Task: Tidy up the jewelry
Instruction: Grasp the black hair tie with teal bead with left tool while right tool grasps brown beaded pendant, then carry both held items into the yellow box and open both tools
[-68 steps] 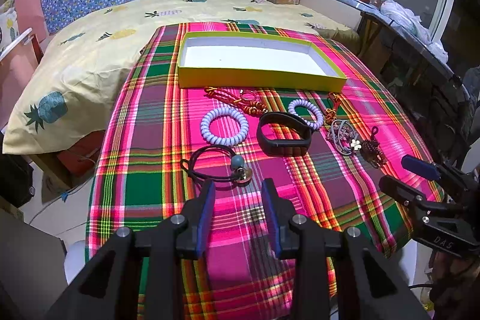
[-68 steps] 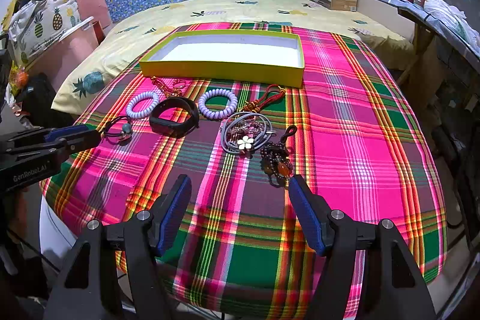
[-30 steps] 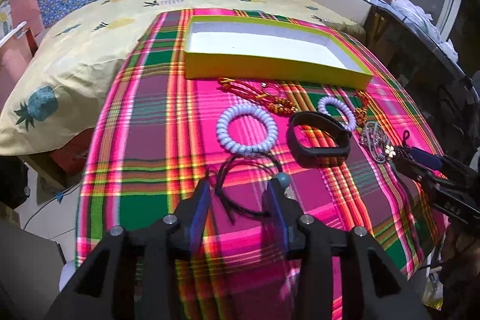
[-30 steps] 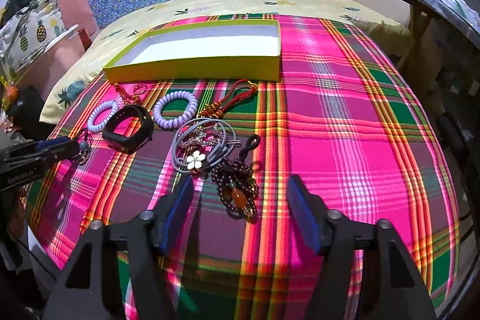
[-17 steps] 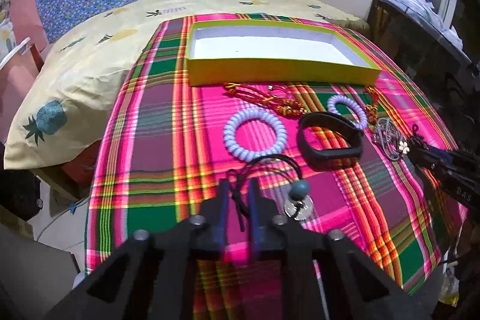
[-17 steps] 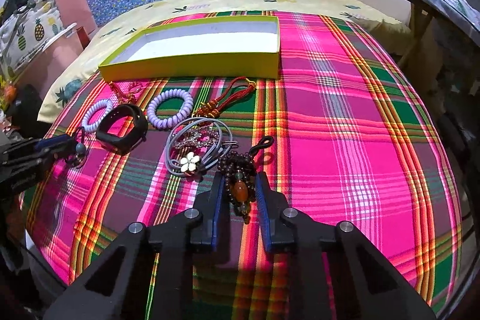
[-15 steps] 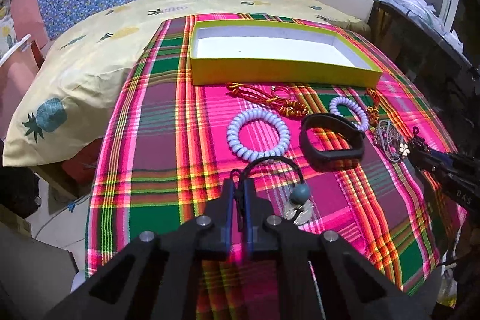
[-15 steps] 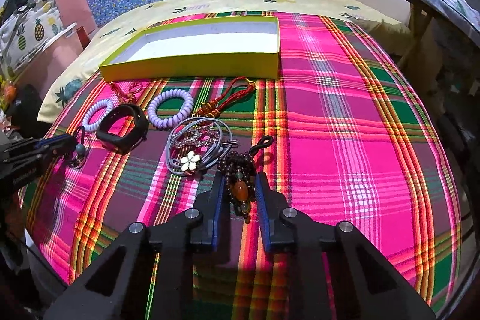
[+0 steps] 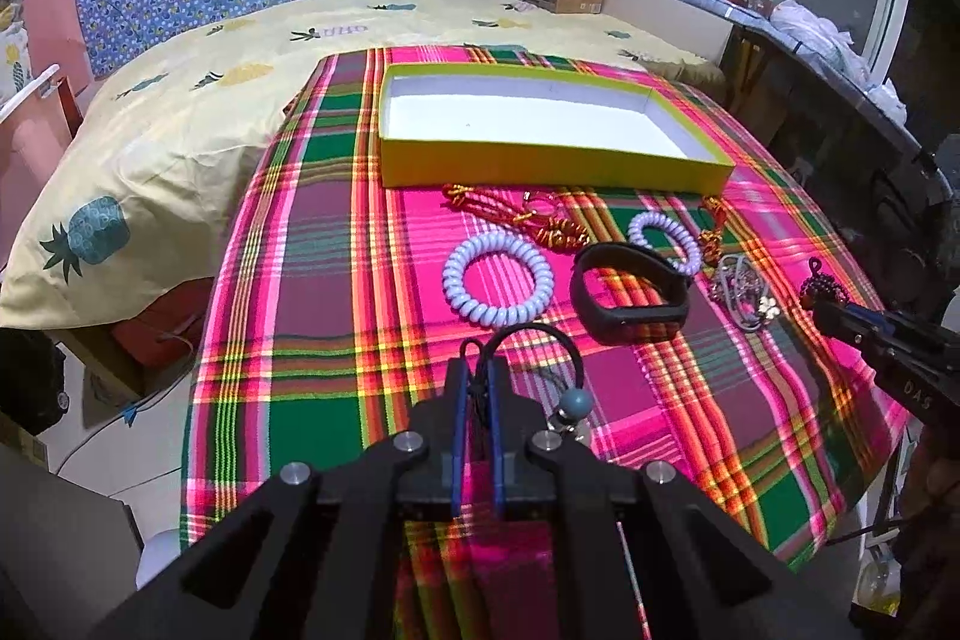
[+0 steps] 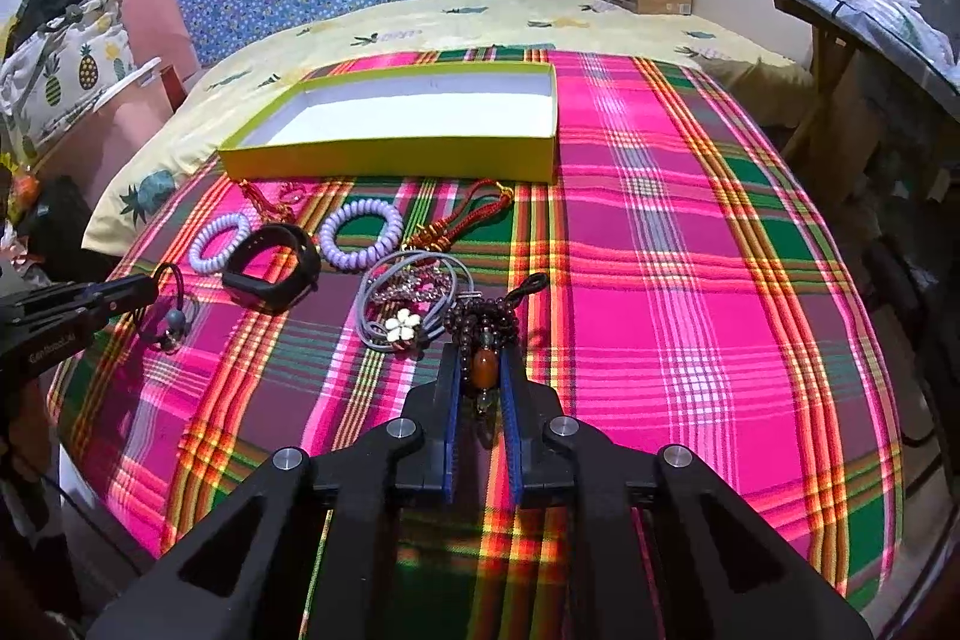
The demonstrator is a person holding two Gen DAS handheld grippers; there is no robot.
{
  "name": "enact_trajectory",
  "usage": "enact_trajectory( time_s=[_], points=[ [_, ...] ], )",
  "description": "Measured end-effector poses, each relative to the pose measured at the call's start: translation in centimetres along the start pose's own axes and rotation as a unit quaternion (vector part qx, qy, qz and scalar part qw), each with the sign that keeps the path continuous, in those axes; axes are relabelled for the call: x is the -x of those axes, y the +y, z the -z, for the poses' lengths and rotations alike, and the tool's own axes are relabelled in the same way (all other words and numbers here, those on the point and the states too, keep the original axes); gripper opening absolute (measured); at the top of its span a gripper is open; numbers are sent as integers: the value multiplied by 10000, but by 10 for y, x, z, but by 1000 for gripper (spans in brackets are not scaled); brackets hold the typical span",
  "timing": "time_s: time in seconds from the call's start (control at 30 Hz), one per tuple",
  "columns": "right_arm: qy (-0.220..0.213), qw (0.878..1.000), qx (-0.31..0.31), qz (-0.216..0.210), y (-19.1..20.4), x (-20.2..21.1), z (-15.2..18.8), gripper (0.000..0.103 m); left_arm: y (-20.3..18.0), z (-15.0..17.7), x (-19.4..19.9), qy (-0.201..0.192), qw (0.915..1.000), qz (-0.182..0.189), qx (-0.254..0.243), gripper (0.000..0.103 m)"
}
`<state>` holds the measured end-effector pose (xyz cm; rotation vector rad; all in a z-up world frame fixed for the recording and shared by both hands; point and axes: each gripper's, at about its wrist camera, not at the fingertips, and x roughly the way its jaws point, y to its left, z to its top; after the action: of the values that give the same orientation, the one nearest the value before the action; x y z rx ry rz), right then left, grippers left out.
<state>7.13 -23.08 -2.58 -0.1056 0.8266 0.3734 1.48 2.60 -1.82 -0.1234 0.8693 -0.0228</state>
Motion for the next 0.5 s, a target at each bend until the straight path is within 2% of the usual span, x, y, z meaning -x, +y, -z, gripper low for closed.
enact_trajectory(
  time_s=[0.5],
  points=[
    [-248, 9994, 148, -202, 9, 7, -26, 12, -7, -34, 12, -284, 9993, 188, -132, 7]
  ],
)
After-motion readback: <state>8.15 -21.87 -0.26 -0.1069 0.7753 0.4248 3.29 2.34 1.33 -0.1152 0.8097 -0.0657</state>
